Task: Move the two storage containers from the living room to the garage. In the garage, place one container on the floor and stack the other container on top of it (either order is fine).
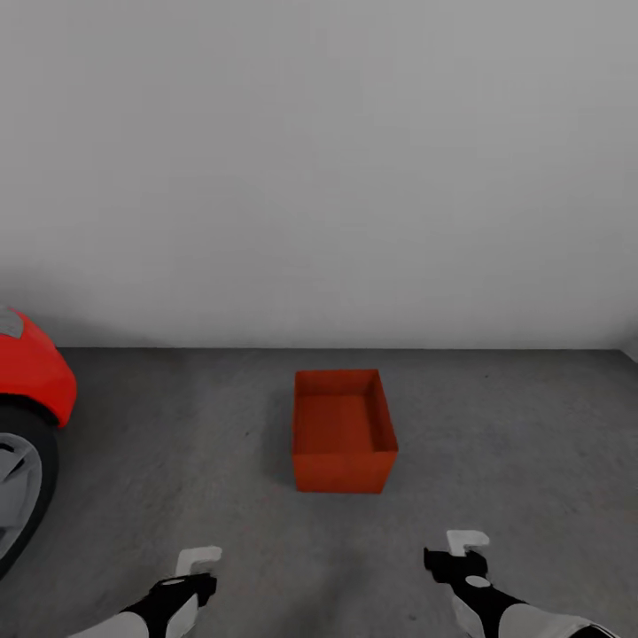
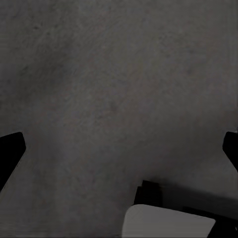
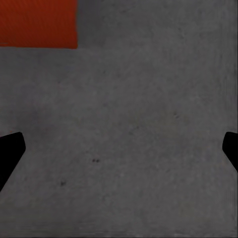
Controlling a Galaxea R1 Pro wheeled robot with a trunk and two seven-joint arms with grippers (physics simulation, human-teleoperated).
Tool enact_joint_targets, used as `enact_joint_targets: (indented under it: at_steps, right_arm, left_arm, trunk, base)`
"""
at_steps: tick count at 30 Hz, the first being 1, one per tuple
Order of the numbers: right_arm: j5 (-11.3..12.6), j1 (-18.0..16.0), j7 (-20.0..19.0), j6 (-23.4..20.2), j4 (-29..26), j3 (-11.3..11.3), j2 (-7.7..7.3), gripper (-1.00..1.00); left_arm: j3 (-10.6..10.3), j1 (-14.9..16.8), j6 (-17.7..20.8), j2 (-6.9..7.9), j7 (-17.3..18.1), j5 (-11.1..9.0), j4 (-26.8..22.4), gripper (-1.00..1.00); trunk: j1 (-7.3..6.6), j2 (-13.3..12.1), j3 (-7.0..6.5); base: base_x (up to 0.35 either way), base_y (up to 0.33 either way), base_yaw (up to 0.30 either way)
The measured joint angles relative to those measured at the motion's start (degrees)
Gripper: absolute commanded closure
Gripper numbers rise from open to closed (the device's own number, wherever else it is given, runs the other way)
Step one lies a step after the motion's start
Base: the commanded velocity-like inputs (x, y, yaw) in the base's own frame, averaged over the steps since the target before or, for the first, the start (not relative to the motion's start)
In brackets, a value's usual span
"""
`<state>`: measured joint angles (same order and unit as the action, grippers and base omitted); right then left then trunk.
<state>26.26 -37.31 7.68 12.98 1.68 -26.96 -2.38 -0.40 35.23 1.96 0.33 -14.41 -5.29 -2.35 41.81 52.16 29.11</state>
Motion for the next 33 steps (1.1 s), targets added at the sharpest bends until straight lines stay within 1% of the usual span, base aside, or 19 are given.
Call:
enact_joint_targets:
  at_steps: [1,2,3,4,6,7,8,9,12,13,14,15,17,20,26,33]
  right_arm:
    - [0.1,1.7,0.0,0.0,0.0,0.1,-0.63,-1.0]
    - [0.0,2.7,-0.1,0.0,0.0,0.0,-0.86,-1.0]
    - [0.1,4.6,-0.2,0.0,0.1,0.1,-1.2,-1.0]
    - [0.0,5.7,-0.3,0.0,0.0,0.0,-1.32,-1.0]
    - [0.0,9.5,-0.7,0.0,0.0,0.1,-1.5,-1.0]
    - [0.0,10.4,-0.9,0.0,0.0,0.0,-1.48,-1.0]
    - [0.0,12.7,-1.5,-0.3,0.1,0.0,-1.38,-1.0]
    - [0.1,15.7,-2.5,-0.7,0.1,0.1,-1.21,-1.0]
    - [0.2,18.9,-3.5,-1.3,0.1,0.1,-1.03,-1.0]
    - [0.5,21.2,-3.8,-1.7,0.1,0.2,-0.76,-1.0]
    - [0.5,22.1,-3.9,-1.7,0.1,0.2,-0.63,-1.0]
    - [0.6,24.3,-4.1,-1.6,0.1,0.3,-0.26,-1.0]
    - [0.6,26.7,-4.2,-1.4,0.1,0.3,0.21,-1.0]
    - [0.6,27.8,-4.2,-1.4,0.1,0.4,0.5,-1.0]
    - [0.5,28.4,-4.3,-1.9,0.1,0.4,0.62,-1.0]
    - [0.1,28.4,-4.3,-2.2,0.1,0.3,0.65,-1.0]
  left_arm:
    - [0.0,-0.1,0.1,0.69,0.0,-0.2,0.9,-1.0]
    - [0.0,-0.2,0.2,0.99,0.0,-0.3,1.2,-1.0]
    - [0.0,-0.2,0.3,1.42,0.1,-0.5,1.6,-1.0]
    - [0.0,-0.2,0.4,1.58,0.1,-0.6,1.8,-1.0]
    - [0.0,-0.4,0.3,1.96,0.2,-0.8,2.1,-1.0]
    - [0.0,-0.5,0.3,2.01,0.3,-0.8,2.2,-1.0]
    - [0.0,-1.0,0.3,2.12,0.6,-0.9,2.3,-1.0]
    - [0.1,-3.3,0.3,2.18,2.0,-1.0,2.4,-1.0]
    - [0.1,-6.3,0.2,2.1,4.0,-1.1,2.4,-1.0]
    - [0.1,-8.6,0.0,2.0,5.0,-1.3,2.4,-1.0]
    - [0.1,-9.5,0.0,1.99,5.2,-1.3,2.4,-1.0]
    - [0.1,-11.7,-0.1,1.99,5.7,-1.4,2.4,-1.0]
    - [0.1,-13.7,-0.3,2.01,5.9,-1.6,2.4,-1.0]
    - [0.0,-14.8,-1.1,1.92,6.1,-1.6,2.3,-1.0]
    - [-0.2,-15.3,-3.2,1.94,6.1,-1.2,2.2,-1.0]
    - [-0.3,-15.3,-3.5,1.88,6.1,-1.2,2.2,-1.0]
  trunk:
    - [0.0,0.0,0.01]
    - [0.0,0.0,0.0]
    - [0.0,0.0,0.01]
    - [0.0,0.0,0.0]
    - [0.0,0.0,0.01]
    - [0.0,0.0,0.0]
    - [0.0,0.0,0.01]
    - [0.0,0.0,0.01]
    - [0.0,0.0,0.0]
    - [0.0,0.0,-0.02]
    - [0.0,0.0,-0.06]
    - [0.0,0.0,-0.11]
    - [0.0,0.0,-0.26]
    - [0.0,0.0,-0.52]
    - [0.0,0.0,-1.07]
    - [0.0,0.0,-1.73]
  base:
    - [0.0,0.0,0.0]
    - [0.0,0.0,0.0]
    - [0.0,0.0,0.0]
    - [0.0,0.0,0.0]
    - [0.0,0.0,0.0]
    - [0.0,0.0,0.0]
    - [0.0,0.0,0.0]
    - [0.0,0.0,0.0]
    - [0.0,0.0,-0.006]
    - [0.0,0.0,-0.034]
    - [0.0,0.0,-0.066]
    - [0.0,0.0,-0.073]
    - [0.0,0.0,-0.049]
    - [0.0,0.0,-0.022]
    - [0.0,0.0,-0.005]
    - [0.0,0.0,0.0]
